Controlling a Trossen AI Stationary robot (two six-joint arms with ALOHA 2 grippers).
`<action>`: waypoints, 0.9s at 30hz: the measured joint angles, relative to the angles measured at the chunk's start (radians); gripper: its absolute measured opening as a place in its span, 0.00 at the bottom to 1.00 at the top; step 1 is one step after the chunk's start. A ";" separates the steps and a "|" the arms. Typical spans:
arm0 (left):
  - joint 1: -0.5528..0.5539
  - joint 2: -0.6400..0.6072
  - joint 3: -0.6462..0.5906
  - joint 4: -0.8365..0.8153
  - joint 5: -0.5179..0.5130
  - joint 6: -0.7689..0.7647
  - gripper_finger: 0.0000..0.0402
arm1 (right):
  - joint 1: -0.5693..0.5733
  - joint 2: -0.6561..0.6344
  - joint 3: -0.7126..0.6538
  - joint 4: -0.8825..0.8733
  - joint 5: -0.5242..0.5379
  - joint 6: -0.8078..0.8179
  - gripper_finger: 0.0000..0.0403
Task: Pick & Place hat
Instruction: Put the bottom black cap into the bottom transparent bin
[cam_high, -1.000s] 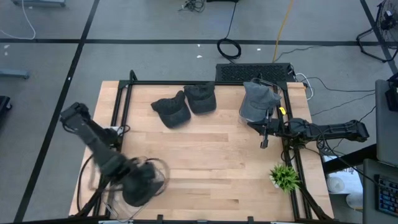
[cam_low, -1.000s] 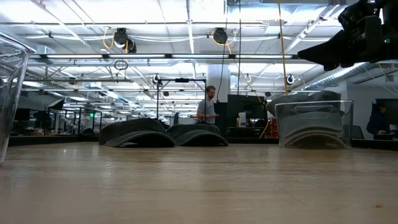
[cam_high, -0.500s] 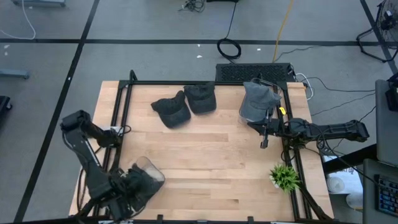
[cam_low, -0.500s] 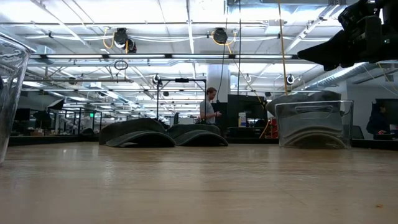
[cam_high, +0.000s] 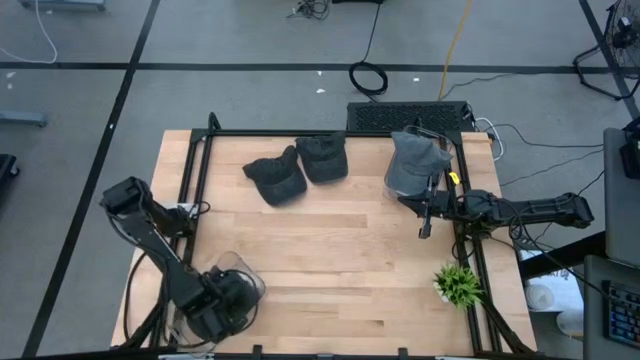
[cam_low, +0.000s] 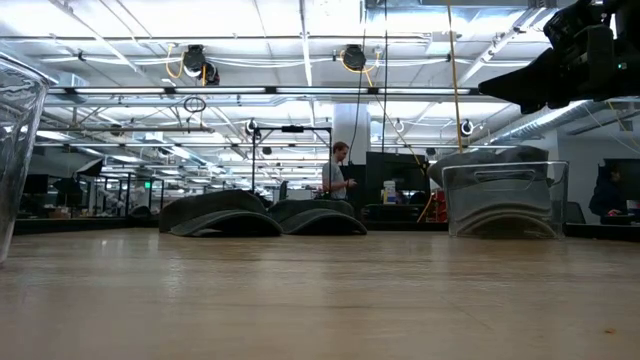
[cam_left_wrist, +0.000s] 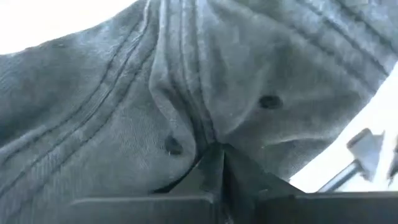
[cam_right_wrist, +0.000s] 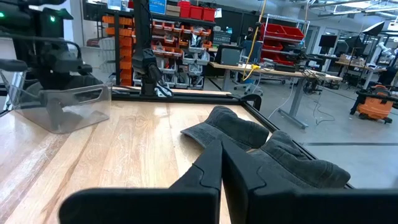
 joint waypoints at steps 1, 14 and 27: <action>0.007 0.000 -0.008 0.006 0.022 0.011 0.03 | 0.000 0.000 0.000 0.000 0.000 0.000 0.00; 0.045 -0.104 0.016 -0.018 -0.014 0.112 0.01 | 0.000 0.000 0.000 0.000 0.000 0.000 0.00; -0.103 -0.138 0.018 0.005 0.071 -0.272 0.01 | 0.000 0.000 0.000 0.000 0.000 0.000 0.00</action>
